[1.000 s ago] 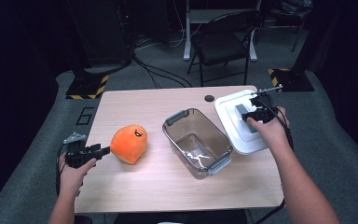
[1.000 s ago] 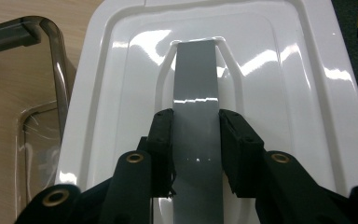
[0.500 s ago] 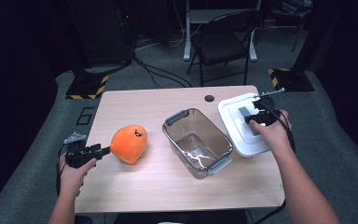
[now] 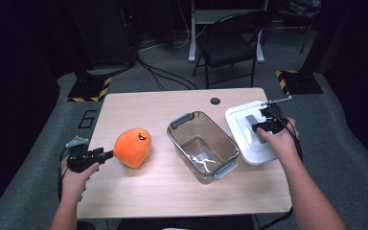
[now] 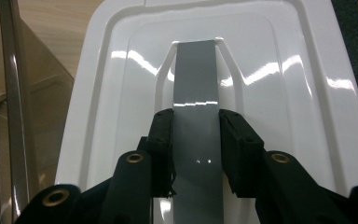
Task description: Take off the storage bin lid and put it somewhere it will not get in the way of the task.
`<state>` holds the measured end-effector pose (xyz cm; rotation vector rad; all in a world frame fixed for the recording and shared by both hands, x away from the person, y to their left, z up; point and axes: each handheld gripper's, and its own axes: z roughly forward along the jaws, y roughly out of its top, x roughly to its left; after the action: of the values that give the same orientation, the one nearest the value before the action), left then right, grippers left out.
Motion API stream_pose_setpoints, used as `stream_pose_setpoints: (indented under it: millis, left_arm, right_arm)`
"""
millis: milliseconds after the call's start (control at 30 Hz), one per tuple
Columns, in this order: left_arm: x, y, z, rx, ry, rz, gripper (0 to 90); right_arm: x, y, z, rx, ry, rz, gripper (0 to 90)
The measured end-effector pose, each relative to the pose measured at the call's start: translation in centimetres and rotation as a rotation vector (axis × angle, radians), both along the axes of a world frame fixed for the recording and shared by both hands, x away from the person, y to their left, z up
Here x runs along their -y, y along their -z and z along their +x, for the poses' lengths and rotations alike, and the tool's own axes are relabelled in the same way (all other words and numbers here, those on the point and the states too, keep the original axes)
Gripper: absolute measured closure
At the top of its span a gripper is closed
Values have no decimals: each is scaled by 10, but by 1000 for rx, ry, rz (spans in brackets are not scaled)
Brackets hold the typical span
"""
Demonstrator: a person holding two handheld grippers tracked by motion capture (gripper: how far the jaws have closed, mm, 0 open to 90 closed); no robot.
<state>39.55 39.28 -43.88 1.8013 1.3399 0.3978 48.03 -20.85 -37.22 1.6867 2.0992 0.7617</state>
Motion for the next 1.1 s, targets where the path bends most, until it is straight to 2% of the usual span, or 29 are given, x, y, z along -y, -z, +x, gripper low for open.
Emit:
stream_pose_setpoints:
  millis: [1100]
  left_arm:
    - [-1, 0, 0, 0, -5, -1, 449]
  right_arm:
    - [-1, 47, -3, -66, 4, 1, 665]
